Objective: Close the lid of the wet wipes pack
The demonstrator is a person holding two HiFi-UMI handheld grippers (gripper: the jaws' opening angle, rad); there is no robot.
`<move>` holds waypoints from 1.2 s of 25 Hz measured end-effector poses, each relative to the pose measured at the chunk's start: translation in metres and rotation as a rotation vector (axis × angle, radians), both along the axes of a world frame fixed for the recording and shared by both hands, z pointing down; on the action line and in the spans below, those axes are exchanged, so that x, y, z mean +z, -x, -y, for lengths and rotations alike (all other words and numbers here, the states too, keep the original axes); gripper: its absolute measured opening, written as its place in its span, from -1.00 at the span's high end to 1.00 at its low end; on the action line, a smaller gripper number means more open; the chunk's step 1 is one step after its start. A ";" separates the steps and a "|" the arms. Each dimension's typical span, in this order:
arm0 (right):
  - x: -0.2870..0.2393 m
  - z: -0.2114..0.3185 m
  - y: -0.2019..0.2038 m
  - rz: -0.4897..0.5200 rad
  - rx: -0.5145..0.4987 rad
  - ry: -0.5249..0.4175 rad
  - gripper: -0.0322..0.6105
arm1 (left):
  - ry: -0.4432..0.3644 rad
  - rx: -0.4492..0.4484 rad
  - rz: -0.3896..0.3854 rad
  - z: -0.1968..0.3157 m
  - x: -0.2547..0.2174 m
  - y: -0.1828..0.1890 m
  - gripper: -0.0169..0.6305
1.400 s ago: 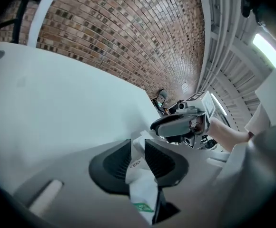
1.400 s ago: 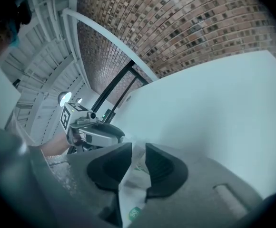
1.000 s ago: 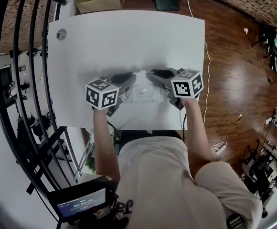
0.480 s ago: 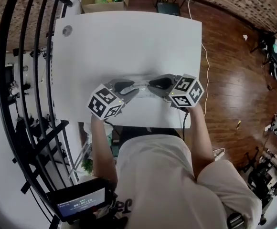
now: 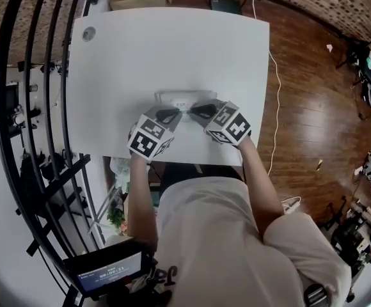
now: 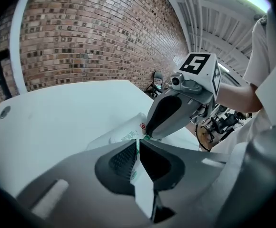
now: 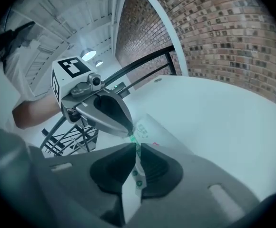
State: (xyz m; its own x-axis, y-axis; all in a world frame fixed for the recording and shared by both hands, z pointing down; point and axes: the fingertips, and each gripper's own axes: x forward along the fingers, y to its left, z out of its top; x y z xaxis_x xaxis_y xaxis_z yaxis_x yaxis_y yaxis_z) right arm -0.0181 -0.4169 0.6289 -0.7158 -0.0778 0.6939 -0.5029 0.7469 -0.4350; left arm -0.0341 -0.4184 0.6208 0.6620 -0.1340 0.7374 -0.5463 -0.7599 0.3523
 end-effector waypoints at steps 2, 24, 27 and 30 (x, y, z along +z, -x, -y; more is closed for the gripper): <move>0.001 0.002 0.001 -0.027 0.012 -0.028 0.92 | -0.038 -0.001 0.057 0.002 0.008 0.000 0.89; 0.012 0.002 0.008 -0.184 -0.099 -0.155 0.93 | -0.143 0.013 0.234 0.005 0.026 0.000 0.90; 0.018 0.003 0.011 -0.229 -0.129 -0.188 0.93 | -0.152 0.000 0.233 0.007 0.030 0.002 0.90; 0.019 0.003 0.009 -0.221 -0.120 -0.180 0.93 | -0.137 -0.018 0.200 0.006 0.031 0.001 0.90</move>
State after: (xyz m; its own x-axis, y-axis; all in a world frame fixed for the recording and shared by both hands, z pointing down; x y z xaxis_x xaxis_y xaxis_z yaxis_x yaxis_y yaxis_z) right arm -0.0273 -0.4199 0.6474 -0.5603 -0.1377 0.8168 -0.4738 0.8621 -0.1797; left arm -0.0350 -0.4249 0.6516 0.5015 -0.2521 0.8276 -0.6085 -0.7828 0.1303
